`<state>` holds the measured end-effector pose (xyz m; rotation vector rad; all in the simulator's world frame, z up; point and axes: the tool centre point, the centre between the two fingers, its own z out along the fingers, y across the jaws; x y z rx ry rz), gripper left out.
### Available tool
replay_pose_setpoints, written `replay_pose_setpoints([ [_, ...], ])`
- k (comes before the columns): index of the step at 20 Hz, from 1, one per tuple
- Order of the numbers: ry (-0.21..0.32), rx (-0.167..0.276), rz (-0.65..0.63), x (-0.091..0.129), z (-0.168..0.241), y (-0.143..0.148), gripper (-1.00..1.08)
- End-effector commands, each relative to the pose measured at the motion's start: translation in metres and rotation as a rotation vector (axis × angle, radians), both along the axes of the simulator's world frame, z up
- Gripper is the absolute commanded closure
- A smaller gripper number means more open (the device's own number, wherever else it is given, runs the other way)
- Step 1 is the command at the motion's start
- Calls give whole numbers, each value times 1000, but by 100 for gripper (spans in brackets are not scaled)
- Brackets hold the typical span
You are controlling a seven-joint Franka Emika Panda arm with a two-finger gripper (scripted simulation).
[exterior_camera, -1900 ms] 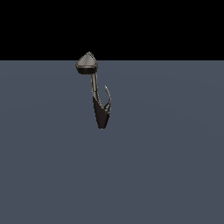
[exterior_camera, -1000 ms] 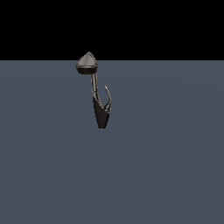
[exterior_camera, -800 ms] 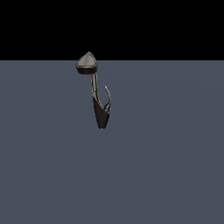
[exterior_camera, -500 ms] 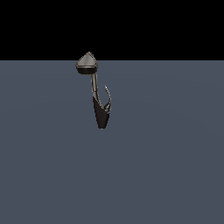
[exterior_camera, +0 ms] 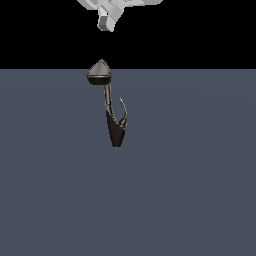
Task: Turn on the faucet by rotating a designated handle.
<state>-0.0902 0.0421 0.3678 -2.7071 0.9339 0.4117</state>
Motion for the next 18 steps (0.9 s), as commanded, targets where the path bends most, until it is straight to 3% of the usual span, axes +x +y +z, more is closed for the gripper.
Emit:
replay_pose_setpoints([
  [1,29,27,-65,17,-14,1,108],
  [18,230,221,-515,120,-125,-11,108],
])
